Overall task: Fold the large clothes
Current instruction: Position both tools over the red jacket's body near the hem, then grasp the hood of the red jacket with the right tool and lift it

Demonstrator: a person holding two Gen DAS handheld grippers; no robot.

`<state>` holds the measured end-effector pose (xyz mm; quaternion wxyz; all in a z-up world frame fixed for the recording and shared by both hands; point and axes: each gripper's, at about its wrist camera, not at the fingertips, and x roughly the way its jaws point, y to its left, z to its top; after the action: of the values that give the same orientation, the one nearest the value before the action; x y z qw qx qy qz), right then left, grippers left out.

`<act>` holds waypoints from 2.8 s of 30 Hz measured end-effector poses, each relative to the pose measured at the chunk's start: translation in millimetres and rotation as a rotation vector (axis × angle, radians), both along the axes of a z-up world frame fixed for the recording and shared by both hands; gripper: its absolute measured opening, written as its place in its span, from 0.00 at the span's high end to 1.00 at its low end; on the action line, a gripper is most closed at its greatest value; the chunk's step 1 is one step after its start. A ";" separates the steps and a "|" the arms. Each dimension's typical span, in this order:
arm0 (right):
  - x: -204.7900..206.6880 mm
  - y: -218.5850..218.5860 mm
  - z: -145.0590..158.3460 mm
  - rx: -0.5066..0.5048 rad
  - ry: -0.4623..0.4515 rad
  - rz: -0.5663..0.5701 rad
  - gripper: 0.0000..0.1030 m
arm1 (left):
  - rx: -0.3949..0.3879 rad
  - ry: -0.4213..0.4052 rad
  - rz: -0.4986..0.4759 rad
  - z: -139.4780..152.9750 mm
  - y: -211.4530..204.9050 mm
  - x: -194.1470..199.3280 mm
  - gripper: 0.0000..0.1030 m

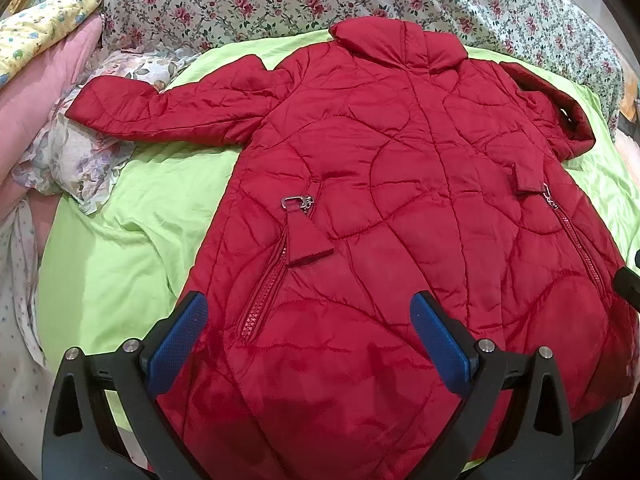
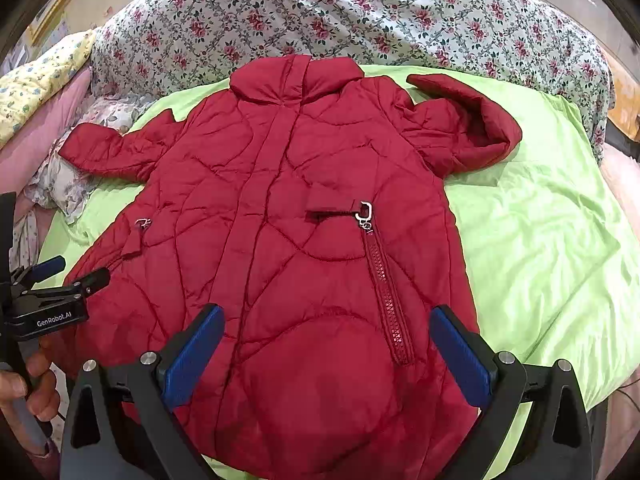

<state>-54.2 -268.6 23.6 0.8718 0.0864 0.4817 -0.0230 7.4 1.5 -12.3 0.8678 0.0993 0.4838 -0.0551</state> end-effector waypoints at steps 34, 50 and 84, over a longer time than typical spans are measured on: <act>86.5 -118.2 -4.8 -0.070 -0.093 -0.127 0.02 | -0.080 0.102 0.008 -8.2 7.8 75.0 0.01; 246.7 -214.3 -53.5 -0.263 -0.033 -0.224 0.20 | -0.243 0.090 -0.021 -11.3 -7.0 120.7 0.01; 187.9 -52.1 -49.0 0.274 -0.203 0.166 0.87 | -0.404 0.196 -0.078 -30.3 4.9 128.6 0.01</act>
<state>133.7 -320.7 -25.5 0.8949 0.1663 0.3952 0.1238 136.1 6.5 -42.6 0.8162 -0.0637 0.5406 -0.1937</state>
